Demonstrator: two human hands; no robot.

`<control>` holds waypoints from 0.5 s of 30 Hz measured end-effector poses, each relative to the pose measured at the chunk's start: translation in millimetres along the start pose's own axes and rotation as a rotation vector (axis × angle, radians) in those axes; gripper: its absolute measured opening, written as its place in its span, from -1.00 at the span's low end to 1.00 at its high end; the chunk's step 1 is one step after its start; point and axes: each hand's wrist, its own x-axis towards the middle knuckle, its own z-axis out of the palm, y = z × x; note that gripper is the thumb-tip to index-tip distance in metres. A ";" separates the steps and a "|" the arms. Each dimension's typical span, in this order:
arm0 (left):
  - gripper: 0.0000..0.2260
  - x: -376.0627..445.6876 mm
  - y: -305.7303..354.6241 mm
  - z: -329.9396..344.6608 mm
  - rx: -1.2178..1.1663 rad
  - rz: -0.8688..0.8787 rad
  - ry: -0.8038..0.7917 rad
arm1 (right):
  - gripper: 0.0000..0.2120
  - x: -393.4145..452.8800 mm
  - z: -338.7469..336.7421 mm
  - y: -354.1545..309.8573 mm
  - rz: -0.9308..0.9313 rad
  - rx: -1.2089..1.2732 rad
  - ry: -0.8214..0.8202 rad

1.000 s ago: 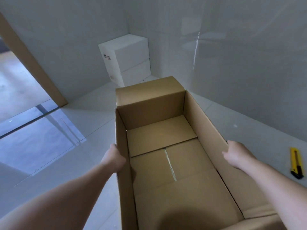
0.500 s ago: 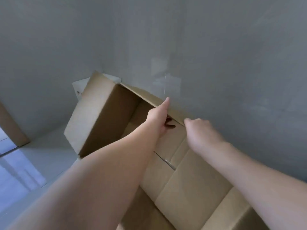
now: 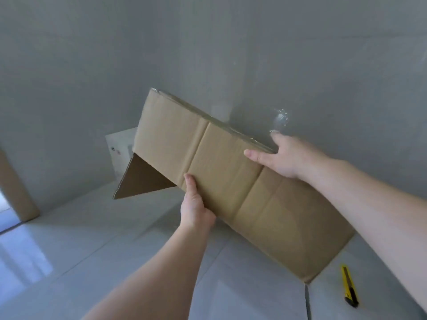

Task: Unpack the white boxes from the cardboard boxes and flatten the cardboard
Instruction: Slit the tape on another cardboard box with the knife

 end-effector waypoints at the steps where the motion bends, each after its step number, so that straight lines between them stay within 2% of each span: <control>1: -0.46 -1.7 -6.7 -18.3 0.035 -0.018 0.083 | -0.07 -6.8 17.4 -8.5 -0.058 0.055 -0.097; 3: -0.46 -9.3 -16.8 -60.9 0.095 -0.070 0.215 | -0.08 -22.5 60.1 -24.7 -0.122 0.114 -0.239; 7: -0.25 -23.7 -17.5 -148.5 0.075 -0.308 0.386 | -0.13 -52.9 136.0 -58.2 -0.212 0.038 -0.456; 9: -0.26 -32.8 -9.0 -183.2 0.161 -0.384 0.508 | -0.16 -67.6 161.7 -69.5 -0.231 0.035 -0.592; 12: -0.25 -38.5 14.2 -216.8 0.288 -0.354 0.586 | -0.21 -82.8 195.4 -74.8 -0.230 0.049 -0.750; 15: -0.16 -26.0 44.5 -235.3 0.343 -0.227 0.649 | -0.29 -89.4 224.4 -72.6 -0.222 0.049 -0.808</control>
